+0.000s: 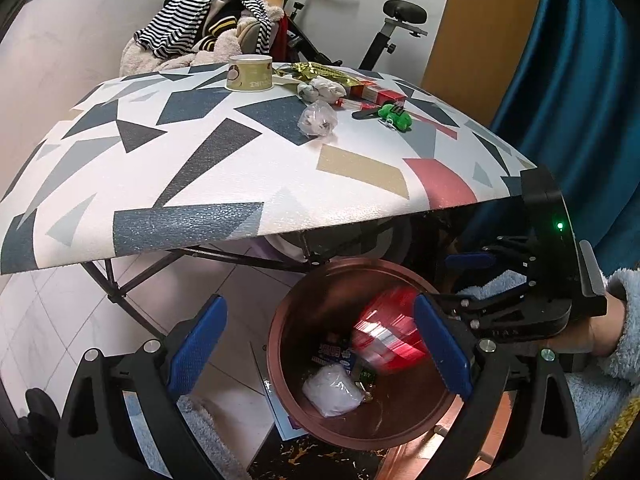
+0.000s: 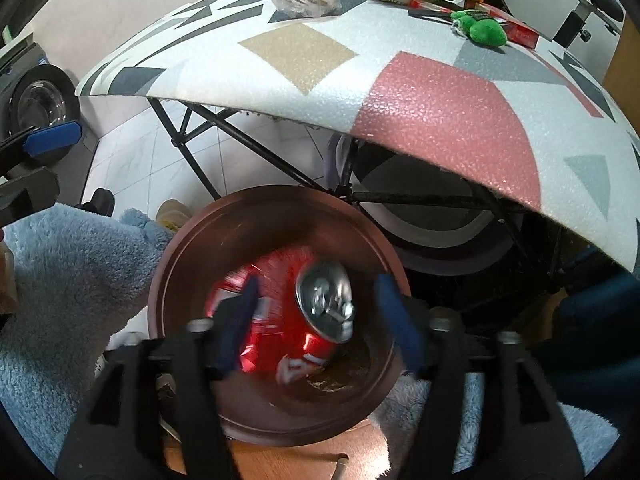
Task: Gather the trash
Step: 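Raise both grippers from the bin back over the table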
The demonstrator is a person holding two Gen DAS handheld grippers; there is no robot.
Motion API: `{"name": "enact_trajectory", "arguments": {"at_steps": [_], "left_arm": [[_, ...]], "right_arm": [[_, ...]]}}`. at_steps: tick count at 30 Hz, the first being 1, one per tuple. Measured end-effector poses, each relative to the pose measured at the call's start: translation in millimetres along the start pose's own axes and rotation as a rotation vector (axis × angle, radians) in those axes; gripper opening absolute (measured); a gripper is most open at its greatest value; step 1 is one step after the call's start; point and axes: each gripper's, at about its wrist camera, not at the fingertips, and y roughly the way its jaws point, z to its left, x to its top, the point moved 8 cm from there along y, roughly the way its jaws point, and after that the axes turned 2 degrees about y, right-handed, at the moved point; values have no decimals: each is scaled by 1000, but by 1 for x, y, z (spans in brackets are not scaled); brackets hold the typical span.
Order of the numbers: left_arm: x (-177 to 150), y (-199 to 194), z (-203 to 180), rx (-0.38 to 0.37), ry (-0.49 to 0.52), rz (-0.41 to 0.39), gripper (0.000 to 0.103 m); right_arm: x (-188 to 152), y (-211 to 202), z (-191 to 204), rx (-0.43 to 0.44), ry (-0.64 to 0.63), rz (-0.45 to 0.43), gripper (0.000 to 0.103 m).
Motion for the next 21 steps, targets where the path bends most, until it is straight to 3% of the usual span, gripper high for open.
{"name": "enact_trajectory", "arguments": {"at_steps": [3,6,21], "left_arm": [[0,-1,4,1,-16,-6,92],[0,-3,6,1,-23,-10,92],[2,-4,7,18,1,2,92]], "right_arm": [[0,-1,-2,-7,6,-6,87],[1,-3,-6,-17,15,-12,93],[11,-30,-15,-67,14,-93,97]]}}
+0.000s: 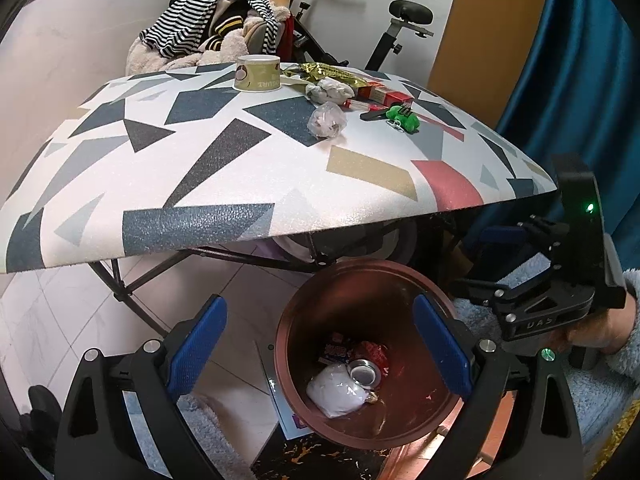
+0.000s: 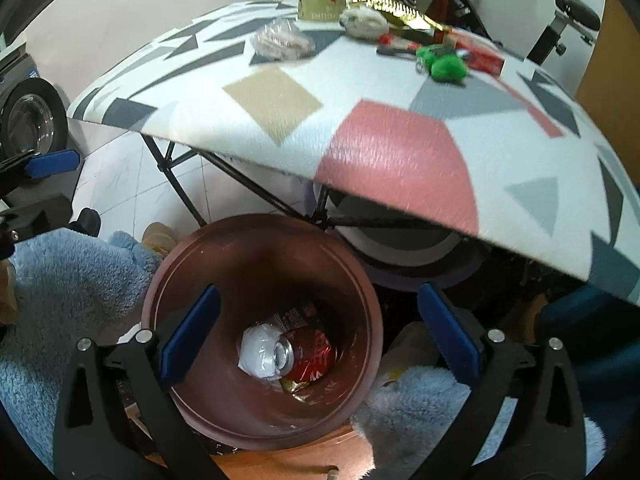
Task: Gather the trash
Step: 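Raise both grippers from the bin back over the table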
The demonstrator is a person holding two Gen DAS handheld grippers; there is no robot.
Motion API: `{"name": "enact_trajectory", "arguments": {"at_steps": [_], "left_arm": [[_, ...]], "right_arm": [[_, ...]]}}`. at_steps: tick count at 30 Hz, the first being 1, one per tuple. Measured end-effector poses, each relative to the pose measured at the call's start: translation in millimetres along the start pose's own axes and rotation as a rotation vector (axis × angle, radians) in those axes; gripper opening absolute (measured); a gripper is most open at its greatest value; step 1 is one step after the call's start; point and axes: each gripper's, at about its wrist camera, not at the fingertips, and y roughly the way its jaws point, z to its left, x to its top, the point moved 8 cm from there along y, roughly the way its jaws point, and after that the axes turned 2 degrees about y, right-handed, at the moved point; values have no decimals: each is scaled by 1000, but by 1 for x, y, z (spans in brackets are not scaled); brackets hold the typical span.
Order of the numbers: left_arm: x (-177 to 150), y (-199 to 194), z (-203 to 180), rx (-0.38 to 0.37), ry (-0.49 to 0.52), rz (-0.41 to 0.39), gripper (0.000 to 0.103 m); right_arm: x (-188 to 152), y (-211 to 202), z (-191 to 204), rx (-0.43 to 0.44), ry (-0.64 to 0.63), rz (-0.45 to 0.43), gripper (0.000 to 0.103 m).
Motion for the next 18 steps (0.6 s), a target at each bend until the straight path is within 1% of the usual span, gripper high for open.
{"name": "enact_trajectory", "arguments": {"at_steps": [5,9,15,18], "left_arm": [[12,-5,3,4,-12,-28,92],[27,-10,6,18,-19,-58,92],[57,-18,11,37,-13,-102,92],[77,-27,10,47,10,-140,92]], "right_arm": [[14,-12,-10,17,38,-27,97],[27,-22,-19,21,70,-48,97],[52,-39,-35,-29,81,-90,97],[65,-47,-44,-52,88,-108,97]]}}
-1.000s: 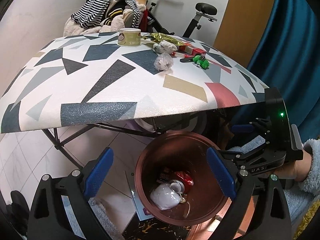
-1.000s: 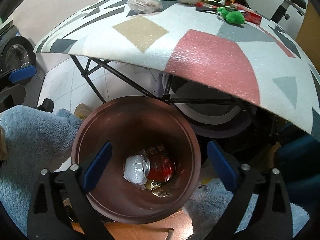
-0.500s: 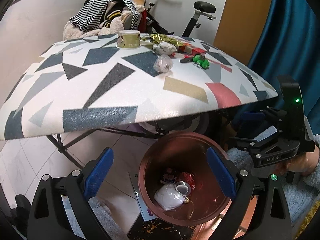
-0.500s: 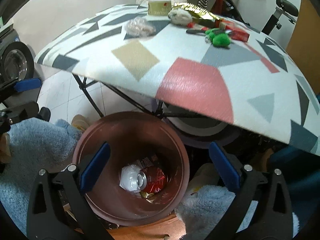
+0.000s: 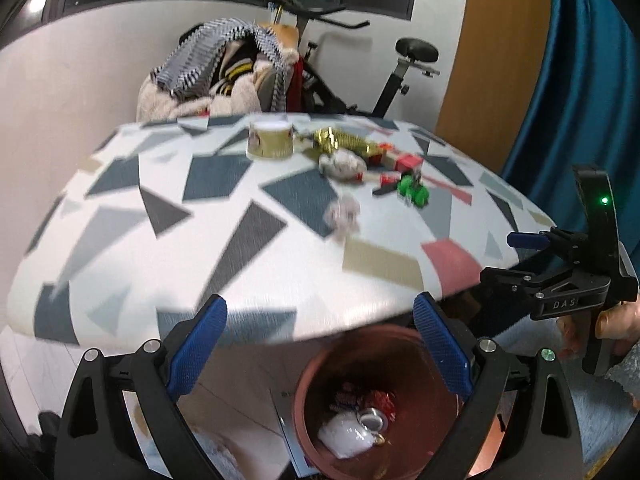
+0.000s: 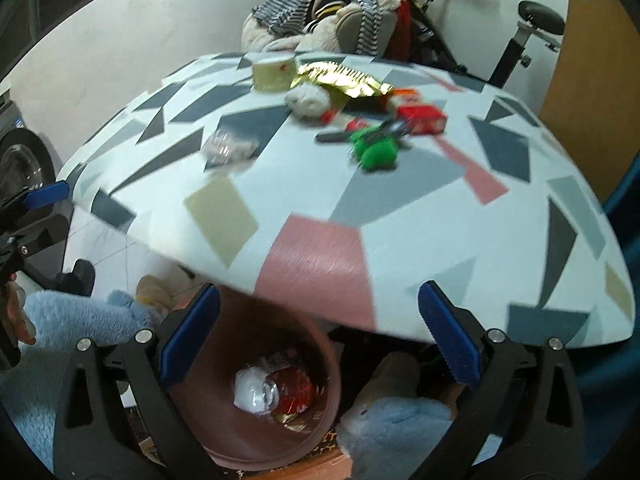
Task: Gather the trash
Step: 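Raise both grippers from the bin back over the table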
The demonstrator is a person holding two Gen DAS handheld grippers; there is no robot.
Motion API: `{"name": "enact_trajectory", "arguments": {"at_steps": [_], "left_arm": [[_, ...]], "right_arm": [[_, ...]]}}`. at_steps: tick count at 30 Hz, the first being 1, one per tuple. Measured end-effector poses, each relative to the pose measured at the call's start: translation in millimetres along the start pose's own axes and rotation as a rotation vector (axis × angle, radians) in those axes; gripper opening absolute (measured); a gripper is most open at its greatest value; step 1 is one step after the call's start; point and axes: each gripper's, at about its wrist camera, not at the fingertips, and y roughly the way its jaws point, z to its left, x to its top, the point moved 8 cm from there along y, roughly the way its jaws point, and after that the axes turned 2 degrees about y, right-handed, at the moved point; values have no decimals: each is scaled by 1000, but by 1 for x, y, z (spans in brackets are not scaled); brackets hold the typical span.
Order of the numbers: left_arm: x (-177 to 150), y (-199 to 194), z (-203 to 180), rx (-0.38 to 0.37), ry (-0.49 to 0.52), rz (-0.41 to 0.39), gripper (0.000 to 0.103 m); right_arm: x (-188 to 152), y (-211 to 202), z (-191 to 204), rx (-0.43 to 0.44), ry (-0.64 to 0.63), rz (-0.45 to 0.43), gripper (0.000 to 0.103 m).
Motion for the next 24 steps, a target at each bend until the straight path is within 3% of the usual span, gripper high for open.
{"name": "enact_trajectory", "arguments": {"at_steps": [11,24], "left_arm": [[70,-20,4,4,11,-101,92],[106,3,33,31,-22,-68,92]], "right_arm": [[49,-19,-20,55,2,-74,97],[100,-12,-51,44,-33,-101,97]]}}
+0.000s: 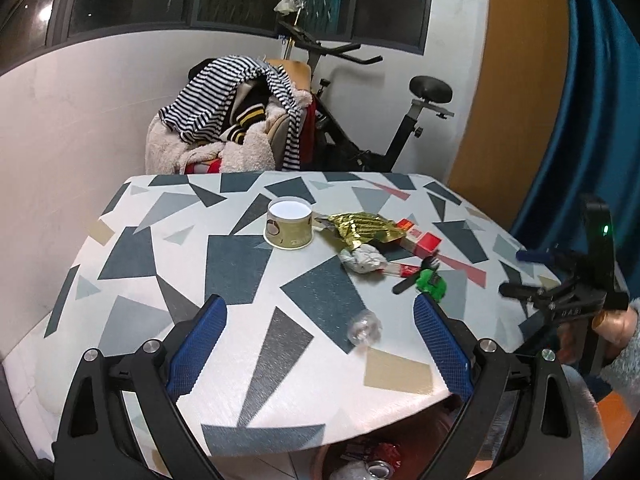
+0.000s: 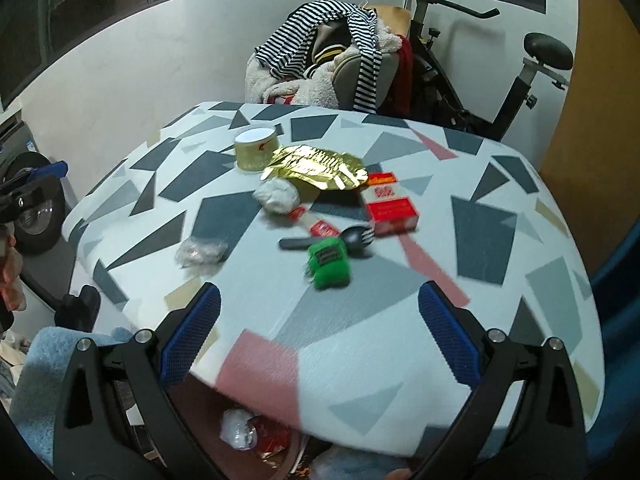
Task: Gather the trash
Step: 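Raise both grippers from the bin back over the table, then grasp the gold foil wrapper with the right gripper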
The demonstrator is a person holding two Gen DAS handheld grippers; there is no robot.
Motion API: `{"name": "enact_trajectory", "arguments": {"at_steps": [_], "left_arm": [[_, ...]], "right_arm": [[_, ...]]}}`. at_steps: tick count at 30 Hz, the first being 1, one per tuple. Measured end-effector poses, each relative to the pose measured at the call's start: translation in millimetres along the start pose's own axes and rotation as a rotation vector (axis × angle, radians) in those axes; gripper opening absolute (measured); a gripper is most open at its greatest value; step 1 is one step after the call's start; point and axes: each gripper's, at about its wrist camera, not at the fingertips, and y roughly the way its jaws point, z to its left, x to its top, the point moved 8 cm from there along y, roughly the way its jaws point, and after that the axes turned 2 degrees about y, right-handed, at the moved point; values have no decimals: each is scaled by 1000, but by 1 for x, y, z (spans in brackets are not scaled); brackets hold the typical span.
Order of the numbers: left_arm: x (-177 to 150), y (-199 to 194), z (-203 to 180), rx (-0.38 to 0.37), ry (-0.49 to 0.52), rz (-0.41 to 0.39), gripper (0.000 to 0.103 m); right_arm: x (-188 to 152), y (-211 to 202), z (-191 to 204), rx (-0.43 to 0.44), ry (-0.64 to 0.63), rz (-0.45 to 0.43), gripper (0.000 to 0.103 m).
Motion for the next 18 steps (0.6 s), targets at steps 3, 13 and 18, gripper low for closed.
{"name": "enact_trajectory", "arguments": {"at_steps": [3,13,18], "left_arm": [[3,17,8,-5,-12,21,92],[19,82,36,-10,-27,70,92],[24,105,50,-9,-55,80,92]], "right_arm": [[20,15,-9,-35,-24,0,97],[75,113,-8,-201,-402,88,97],[87,163,7,-211,-574,157,97]]}}
